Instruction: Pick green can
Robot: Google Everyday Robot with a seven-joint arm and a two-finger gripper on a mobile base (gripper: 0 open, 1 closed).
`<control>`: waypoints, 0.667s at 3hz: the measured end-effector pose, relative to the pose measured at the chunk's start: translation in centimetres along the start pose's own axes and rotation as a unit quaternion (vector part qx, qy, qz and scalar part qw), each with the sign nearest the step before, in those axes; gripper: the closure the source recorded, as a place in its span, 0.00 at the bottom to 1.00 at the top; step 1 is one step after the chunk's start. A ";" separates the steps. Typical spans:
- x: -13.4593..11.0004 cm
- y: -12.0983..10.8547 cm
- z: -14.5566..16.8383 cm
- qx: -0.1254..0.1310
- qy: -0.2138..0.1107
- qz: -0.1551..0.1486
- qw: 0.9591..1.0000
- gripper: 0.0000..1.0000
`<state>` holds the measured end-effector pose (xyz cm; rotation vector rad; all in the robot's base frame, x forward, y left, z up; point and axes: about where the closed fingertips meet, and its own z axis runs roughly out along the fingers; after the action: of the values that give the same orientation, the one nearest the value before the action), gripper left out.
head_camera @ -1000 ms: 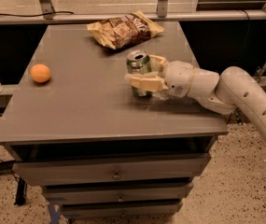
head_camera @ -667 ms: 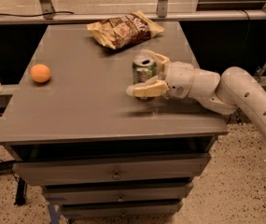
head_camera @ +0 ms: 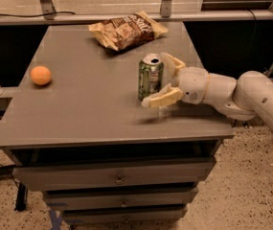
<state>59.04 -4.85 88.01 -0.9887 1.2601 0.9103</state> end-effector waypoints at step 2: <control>-4.2 -2.9 -7.9 0.073 0.038 -0.046 0.996 0.00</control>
Offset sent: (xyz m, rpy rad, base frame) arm -0.0033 -0.1517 0.0792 -0.1378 -0.1150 -0.2783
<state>58.84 -13.30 92.13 -0.9649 1.3153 0.7040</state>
